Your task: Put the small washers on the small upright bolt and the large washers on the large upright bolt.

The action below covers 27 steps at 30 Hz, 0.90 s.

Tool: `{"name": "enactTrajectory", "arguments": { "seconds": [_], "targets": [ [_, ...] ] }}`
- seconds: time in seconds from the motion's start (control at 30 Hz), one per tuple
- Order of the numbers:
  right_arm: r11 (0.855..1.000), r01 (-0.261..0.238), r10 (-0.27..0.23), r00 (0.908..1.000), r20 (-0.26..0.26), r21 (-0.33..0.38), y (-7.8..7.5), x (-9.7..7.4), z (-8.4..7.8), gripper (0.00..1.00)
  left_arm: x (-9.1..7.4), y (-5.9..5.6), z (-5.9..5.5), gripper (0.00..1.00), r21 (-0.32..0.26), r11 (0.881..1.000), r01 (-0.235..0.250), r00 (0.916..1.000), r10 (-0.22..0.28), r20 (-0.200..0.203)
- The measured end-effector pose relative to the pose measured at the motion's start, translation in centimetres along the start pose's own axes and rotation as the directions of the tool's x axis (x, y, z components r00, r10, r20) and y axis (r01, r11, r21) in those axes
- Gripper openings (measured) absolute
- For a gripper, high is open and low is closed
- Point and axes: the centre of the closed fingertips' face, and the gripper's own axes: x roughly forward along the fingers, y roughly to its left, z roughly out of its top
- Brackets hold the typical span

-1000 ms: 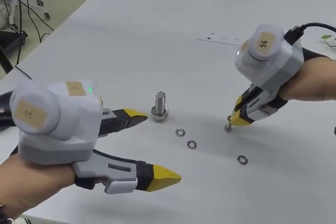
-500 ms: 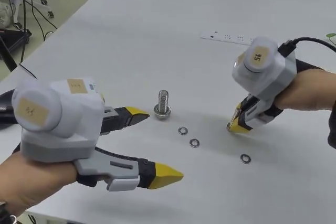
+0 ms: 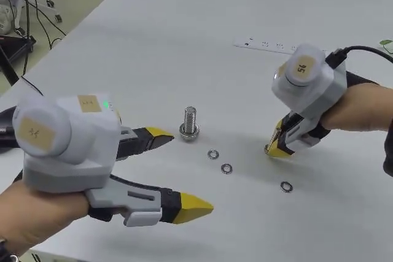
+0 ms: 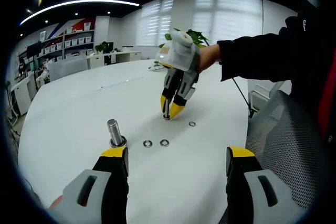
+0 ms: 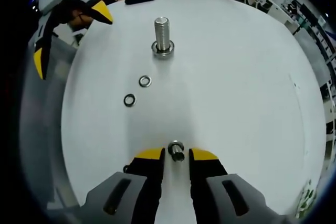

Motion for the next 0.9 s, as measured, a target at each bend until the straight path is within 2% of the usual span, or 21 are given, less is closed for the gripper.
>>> {"name": "enactTrajectory", "arguments": {
  "seconds": [0.4, 0.63, 0.9],
  "targets": [
    [0.999, 0.031, -0.032, 0.9994, 0.011, 0.017, 0.2, -2.0, -0.9, 0.2, 0.1, -0.1, 0.2, 0.76, 0.006, 1.0, 0.006, 1.0, -0.006, 0.005],
    [0.999, 0.031, -0.031, 0.9989, 0.033, 0.022, 1.3, -2.7, -0.8, 0.2, 0.1, -0.2, 0.3, 0.76, 0.008, 1.0, 0.005, 0.9999, -0.005, 0.009],
    [1.0, 0.015, -0.016, 0.9994, 0.032, 0.016, 3.0, -2.9, -1.3, 0.2, 0.2, -0.2, 0.4, 0.76, 0.011, 1.0, 0.004, 0.9999, -0.004, 0.014]
  ]
}}
